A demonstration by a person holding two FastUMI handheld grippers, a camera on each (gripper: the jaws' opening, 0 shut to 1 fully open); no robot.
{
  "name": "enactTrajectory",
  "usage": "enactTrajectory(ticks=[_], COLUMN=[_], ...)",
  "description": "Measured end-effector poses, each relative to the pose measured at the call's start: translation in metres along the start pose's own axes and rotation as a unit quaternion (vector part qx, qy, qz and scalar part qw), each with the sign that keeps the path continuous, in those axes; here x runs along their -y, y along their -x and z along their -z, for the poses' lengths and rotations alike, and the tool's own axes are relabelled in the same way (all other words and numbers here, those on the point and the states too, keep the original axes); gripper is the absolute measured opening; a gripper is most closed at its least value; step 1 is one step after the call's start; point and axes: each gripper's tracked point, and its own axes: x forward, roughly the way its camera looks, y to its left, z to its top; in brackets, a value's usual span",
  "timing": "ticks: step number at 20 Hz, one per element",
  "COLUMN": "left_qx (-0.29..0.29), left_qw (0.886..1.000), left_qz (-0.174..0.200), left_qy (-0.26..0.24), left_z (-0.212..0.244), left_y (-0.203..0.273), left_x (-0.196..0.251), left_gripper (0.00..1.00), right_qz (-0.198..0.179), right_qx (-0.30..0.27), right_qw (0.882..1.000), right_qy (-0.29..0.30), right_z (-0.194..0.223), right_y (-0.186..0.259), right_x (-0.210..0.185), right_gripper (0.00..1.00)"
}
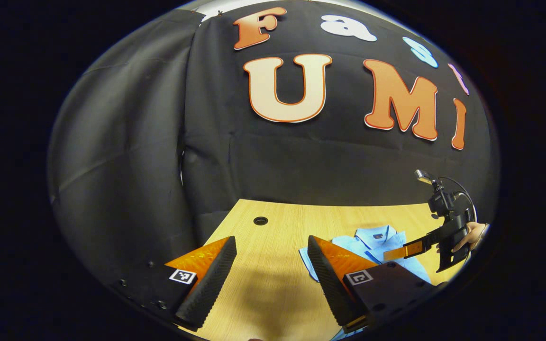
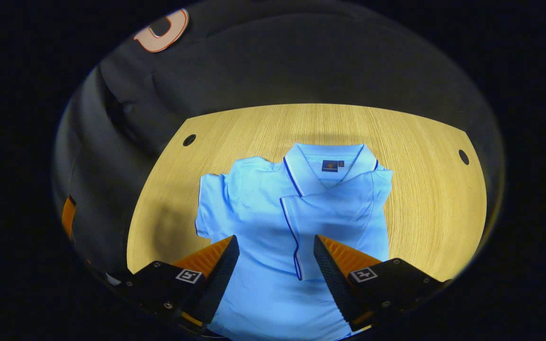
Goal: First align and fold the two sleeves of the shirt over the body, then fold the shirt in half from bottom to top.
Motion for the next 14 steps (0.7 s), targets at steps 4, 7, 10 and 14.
enactTrajectory(ticks=[4,7,10,14], left_qx=[-0.05,-0.096,-0.142,-0.21], left_qw=[0.998,0.994,0.987,0.973], left_qz=[0.026,0.055,0.078,0.088], left_qy=[0.016,0.021,0.008,-0.025], left_z=[0.014,0.025,0.041,0.076], left_y=[-0.021,-0.047,-0.083,-0.13], left_x=[0.022,0.043,0.064,0.085], left_gripper=[0.98,0.99,0.99,0.99], right_qz=[0.007,0.015,0.014,0.027], right_qx=[0.032,0.057,0.072,0.066], right_qw=[0.999,0.998,0.997,0.996], right_qy=[-0.004,-0.011,-0.027,-0.056], right_z=[-0.009,-0.015,-0.013,0.007], right_y=[0.021,0.043,0.061,0.075], right_x=[0.001,0.009,0.02,0.049], right_gripper=[0.98,0.98,0.98,0.98])
